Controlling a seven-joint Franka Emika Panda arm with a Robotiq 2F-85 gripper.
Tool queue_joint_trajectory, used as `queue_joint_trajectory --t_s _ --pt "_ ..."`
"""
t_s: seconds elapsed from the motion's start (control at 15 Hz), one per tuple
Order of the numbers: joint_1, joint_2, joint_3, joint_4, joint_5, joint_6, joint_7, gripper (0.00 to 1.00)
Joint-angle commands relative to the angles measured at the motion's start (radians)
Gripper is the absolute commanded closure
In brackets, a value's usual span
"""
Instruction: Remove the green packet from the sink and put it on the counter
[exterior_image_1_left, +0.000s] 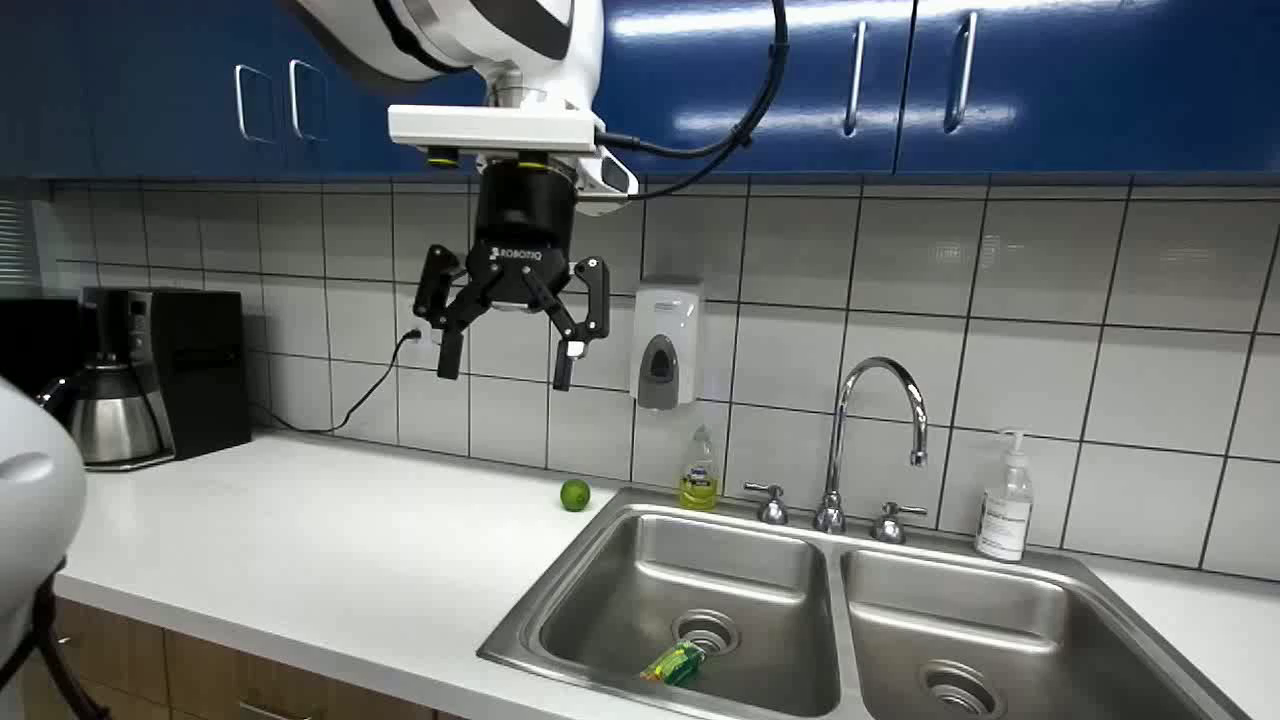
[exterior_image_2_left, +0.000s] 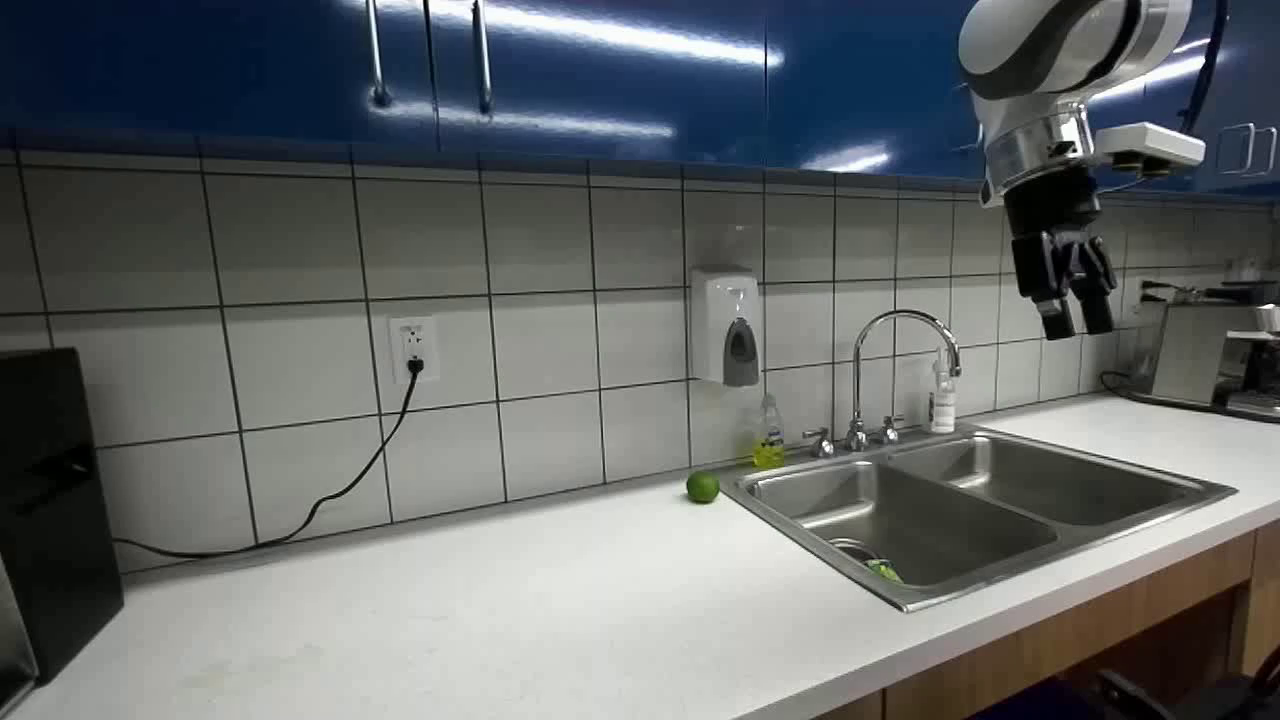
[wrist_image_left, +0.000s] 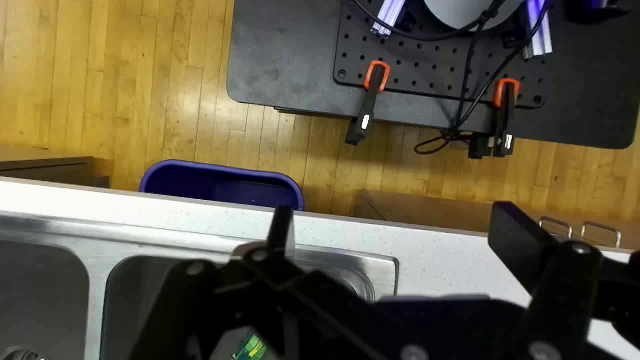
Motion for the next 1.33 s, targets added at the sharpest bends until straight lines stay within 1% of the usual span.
queue_joint_trajectory --t_s 0.0,0.2,0.27,0.4,0.67,1.0,1.27 --pt "-0.001 0.001 0.001 0.001 0.001 -0.001 0.000 0.00" --pt "-0.001 0.001 0.001 0.001 0.001 -0.001 0.000 0.00" --pt "-0.008 0.004 0.000 -0.003 -0.005 0.016 0.014 0.00" --pt "-0.045 0.009 0.006 -0.019 -0.017 0.091 0.127 0.00" --pt "-0.096 0.066 -0.021 -0.036 0.004 0.205 0.246 0.00" --pt "-0.140 0.188 -0.044 -0.038 0.016 0.339 0.316 0.00" --pt "-0.143 0.341 -0.052 -0.007 0.037 0.454 0.333 0.00"
